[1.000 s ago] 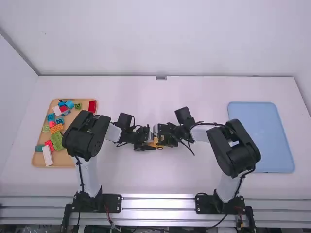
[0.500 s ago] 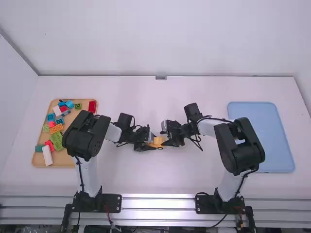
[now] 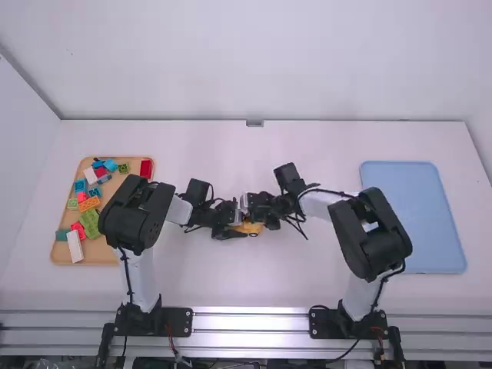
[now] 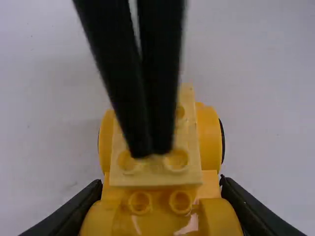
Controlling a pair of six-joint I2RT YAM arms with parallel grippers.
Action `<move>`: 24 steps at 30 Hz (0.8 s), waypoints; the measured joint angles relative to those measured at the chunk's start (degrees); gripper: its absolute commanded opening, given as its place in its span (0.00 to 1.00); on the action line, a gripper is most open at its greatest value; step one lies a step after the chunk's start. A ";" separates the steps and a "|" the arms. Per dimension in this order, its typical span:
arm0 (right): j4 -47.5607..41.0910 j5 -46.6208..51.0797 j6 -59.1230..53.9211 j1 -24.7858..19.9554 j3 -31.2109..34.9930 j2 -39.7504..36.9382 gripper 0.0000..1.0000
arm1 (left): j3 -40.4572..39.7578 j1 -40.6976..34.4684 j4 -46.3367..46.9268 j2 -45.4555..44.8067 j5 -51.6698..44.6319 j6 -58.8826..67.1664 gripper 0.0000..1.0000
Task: Assemble lego blocks to make yellow taxi
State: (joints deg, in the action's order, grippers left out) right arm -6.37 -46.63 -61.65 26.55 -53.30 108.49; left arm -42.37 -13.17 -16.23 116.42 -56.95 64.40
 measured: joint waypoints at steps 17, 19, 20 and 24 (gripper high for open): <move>1.25 4.96 5.25 0.11 0.46 -0.09 0.00 | 0.00 -0.02 -0.07 0.00 0.04 0.00 0.48; 1.03 4.59 5.35 -0.31 0.66 -0.09 0.00 | 0.00 -0.02 -0.11 0.00 0.04 -0.04 0.48; 0.70 4.33 5.22 -0.59 0.66 -0.11 0.00 | 0.00 -0.02 -0.13 0.00 0.04 -0.09 0.48; -0.59 3.98 4.11 -1.07 0.66 -0.31 0.00 | 0.00 -0.20 -0.13 0.00 0.07 -0.17 0.48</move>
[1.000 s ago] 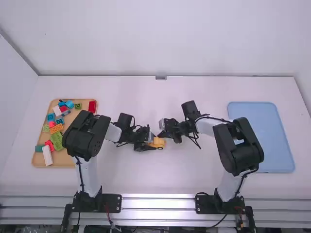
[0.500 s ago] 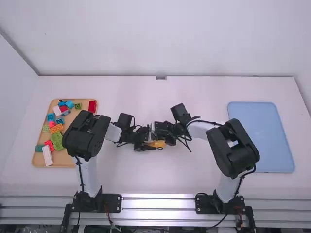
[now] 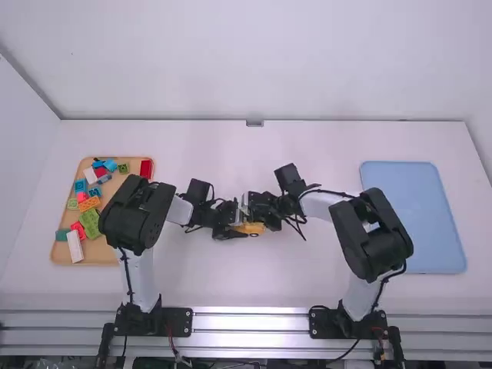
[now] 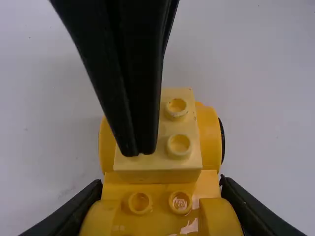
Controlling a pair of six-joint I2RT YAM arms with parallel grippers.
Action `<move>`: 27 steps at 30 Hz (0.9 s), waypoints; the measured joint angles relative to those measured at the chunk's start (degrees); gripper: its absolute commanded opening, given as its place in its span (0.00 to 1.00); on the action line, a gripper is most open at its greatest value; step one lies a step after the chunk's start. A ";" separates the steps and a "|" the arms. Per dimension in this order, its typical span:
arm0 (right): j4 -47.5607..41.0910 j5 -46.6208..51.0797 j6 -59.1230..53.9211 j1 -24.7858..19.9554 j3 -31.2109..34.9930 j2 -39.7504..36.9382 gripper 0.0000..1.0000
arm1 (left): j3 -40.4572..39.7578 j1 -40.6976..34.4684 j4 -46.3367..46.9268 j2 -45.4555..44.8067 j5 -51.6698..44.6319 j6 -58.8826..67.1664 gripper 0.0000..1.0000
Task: Assemble lego blocks to make yellow taxi
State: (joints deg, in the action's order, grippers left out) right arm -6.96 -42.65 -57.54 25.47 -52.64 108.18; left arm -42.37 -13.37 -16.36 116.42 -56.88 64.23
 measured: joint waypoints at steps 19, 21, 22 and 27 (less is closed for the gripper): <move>-3.82 2.54 -3.69 -0.20 0.28 -1.14 0.00 | 0.00 -0.31 0.00 0.00 -0.02 0.00 0.48; -3.19 2.51 -3.96 -0.17 0.68 -1.25 0.00 | 0.00 -0.31 0.00 0.00 -0.04 0.00 0.48; -3.02 2.54 -4.00 -0.11 0.81 -1.29 0.00 | 0.00 -0.31 -0.02 0.00 -0.04 0.00 0.48; -2.25 4.68 -3.80 1.03 1.03 -1.90 0.00 | 0.00 -0.31 0.00 0.00 -0.04 0.02 0.49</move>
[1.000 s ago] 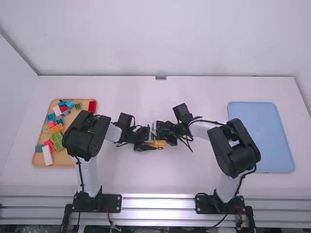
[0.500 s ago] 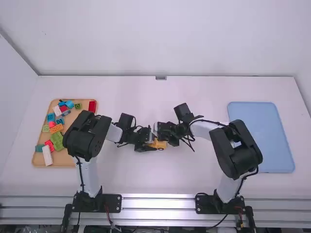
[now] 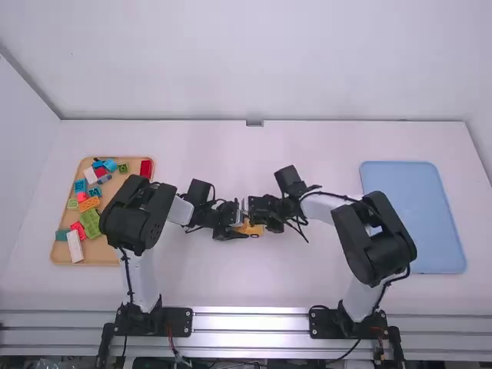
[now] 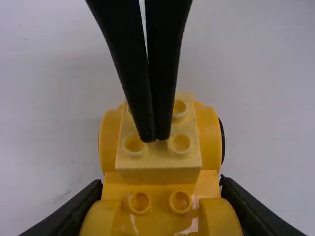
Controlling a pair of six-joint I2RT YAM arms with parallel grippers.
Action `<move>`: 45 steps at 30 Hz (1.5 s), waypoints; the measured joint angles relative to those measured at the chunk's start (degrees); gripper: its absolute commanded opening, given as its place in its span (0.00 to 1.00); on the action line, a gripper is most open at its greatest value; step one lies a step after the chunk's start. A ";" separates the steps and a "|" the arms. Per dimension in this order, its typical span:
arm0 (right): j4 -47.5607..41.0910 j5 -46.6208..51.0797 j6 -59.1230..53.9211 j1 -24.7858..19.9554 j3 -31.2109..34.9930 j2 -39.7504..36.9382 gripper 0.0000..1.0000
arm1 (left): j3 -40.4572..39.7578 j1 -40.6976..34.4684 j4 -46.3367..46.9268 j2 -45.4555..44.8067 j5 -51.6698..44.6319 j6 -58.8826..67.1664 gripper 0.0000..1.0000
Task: Assemble lego blocks to make yellow taxi
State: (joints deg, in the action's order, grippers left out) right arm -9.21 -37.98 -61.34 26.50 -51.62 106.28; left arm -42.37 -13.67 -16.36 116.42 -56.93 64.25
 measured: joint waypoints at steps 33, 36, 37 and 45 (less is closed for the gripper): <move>6.86 -17.51 4.04 -15.04 2.93 -12.48 0.98 | -3.02 1.31 16.70 -7.15 7.08 -3.82 0.99; 7.48 -17.84 4.33 -15.04 2.93 -12.48 0.98 | -4.76 2.71 23.96 -11.78 9.16 -3.67 0.99; 8.87 -17.94 5.53 -15.04 2.95 -12.48 0.98 | -5.88 3.87 26.99 -14.64 10.12 -4.39 0.99; 16.61 -18.25 13.42 -13.92 2.95 -12.48 0.98 | -11.50 13.16 33.24 -29.18 18.64 -27.10 0.99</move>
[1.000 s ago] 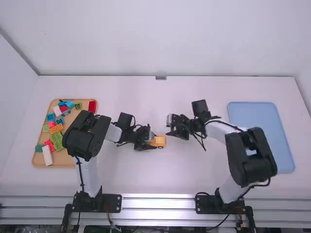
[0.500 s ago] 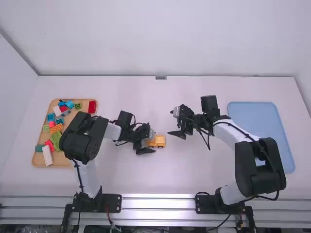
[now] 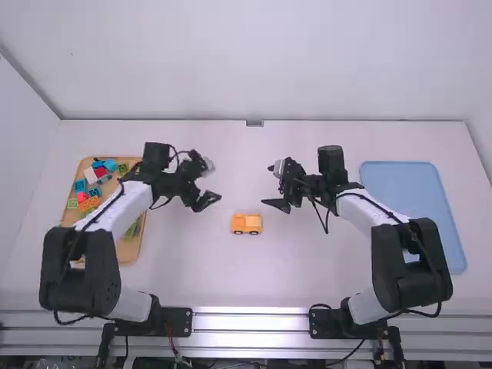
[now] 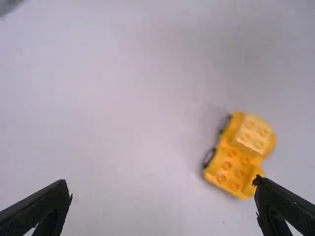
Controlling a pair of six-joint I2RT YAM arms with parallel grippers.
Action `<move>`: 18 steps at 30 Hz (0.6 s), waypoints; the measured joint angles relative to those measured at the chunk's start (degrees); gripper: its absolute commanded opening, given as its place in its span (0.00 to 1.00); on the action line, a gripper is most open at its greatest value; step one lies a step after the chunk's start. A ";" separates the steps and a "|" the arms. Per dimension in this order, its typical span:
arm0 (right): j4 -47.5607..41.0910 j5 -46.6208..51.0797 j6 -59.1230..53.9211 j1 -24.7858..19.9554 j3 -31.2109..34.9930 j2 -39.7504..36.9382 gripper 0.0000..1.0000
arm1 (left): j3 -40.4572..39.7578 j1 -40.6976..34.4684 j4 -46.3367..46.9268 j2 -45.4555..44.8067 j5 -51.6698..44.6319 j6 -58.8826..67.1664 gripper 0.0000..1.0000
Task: Assemble lego blocks to make yellow taxi
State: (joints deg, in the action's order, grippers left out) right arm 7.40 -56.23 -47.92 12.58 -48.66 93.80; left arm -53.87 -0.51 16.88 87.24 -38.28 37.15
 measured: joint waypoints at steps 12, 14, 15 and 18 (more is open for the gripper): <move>-0.42 -0.28 8.52 9.46 -8.31 -0.02 0.98 | -0.11 11.78 10.29 -15.47 12.57 -31.80 0.99; -0.72 -0.42 10.21 9.86 -10.69 0.00 0.98 | -0.11 14.10 12.59 -17.90 16.13 -38.12 0.99; -0.92 -0.42 10.47 9.94 -11.10 0.00 0.98 | -0.11 14.45 12.98 -18.27 16.81 -39.19 0.99; -2.49 0.55 11.82 10.38 -13.42 0.00 0.98 | -0.09 16.17 15.23 -20.33 21.33 -45.77 0.99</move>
State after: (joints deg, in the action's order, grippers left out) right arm 4.91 -55.68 -36.10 22.96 -62.08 93.80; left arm -53.95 15.66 32.12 66.92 -16.95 -8.62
